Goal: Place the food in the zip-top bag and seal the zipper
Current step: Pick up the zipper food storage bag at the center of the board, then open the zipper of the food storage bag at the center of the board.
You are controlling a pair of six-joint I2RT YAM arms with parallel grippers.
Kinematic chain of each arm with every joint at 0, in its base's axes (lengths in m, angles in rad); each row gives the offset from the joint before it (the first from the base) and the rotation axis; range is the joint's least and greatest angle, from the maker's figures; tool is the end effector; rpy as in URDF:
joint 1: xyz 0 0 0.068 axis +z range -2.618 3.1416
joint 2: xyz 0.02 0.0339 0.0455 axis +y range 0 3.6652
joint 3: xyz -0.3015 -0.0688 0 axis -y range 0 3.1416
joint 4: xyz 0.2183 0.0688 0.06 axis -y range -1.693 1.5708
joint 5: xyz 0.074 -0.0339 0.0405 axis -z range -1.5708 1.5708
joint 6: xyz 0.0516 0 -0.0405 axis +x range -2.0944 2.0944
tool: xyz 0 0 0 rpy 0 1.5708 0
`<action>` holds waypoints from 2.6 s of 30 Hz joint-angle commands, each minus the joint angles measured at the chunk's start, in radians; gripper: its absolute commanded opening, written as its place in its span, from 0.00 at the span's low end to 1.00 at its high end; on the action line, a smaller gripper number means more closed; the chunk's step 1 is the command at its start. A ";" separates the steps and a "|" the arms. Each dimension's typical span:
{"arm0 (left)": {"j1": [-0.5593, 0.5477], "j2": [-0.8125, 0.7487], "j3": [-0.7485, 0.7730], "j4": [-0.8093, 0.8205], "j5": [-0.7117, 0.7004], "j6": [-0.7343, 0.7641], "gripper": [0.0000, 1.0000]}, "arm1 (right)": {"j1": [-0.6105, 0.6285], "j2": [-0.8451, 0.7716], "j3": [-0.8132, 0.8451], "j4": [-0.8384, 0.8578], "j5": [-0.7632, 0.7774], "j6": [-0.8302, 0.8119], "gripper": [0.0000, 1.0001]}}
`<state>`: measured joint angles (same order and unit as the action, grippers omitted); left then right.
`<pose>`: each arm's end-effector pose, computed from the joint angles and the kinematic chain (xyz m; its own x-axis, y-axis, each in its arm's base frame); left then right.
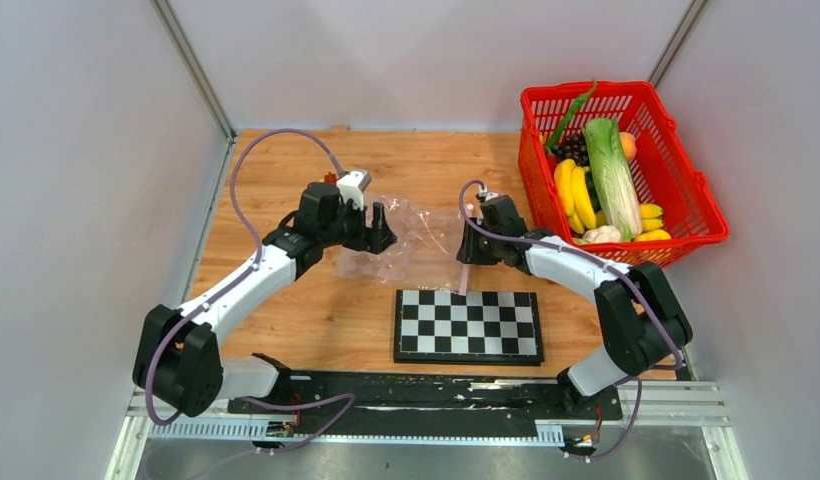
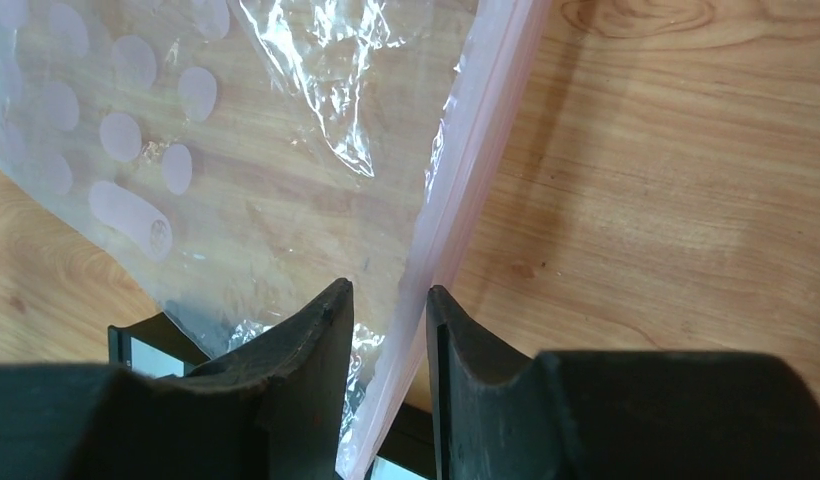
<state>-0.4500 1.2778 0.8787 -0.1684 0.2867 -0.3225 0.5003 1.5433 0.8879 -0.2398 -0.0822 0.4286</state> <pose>0.2291 -0.1269 0.3062 -0.6593 -0.0191 -0.7516 0.4460 0.7949 -0.4114 0.2610 0.1475 0.2315 -0.8402 0.0127 -0.5422 -0.1912 0.9285 0.3182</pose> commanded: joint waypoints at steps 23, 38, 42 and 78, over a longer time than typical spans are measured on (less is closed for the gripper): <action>-0.003 0.249 -0.129 0.241 -0.042 -0.064 0.70 | -0.044 -0.029 -0.191 0.470 -0.228 0.187 0.01; -0.019 0.105 0.183 0.187 0.084 -0.227 0.73 | 0.021 -0.335 -0.334 0.672 -0.357 -0.304 0.00; -0.076 0.118 0.245 0.173 0.068 -0.229 0.72 | 0.094 -0.389 -0.336 0.662 -0.282 -0.403 0.00; -0.326 0.240 0.449 -0.179 -0.203 -0.075 0.71 | 0.294 -0.414 -0.266 0.582 -0.009 -0.502 0.00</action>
<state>-0.7670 1.5116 1.2842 -0.3256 0.1017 -0.4305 0.7799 1.1408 0.5808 0.3256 -0.1307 -0.0563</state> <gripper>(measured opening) 0.723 0.015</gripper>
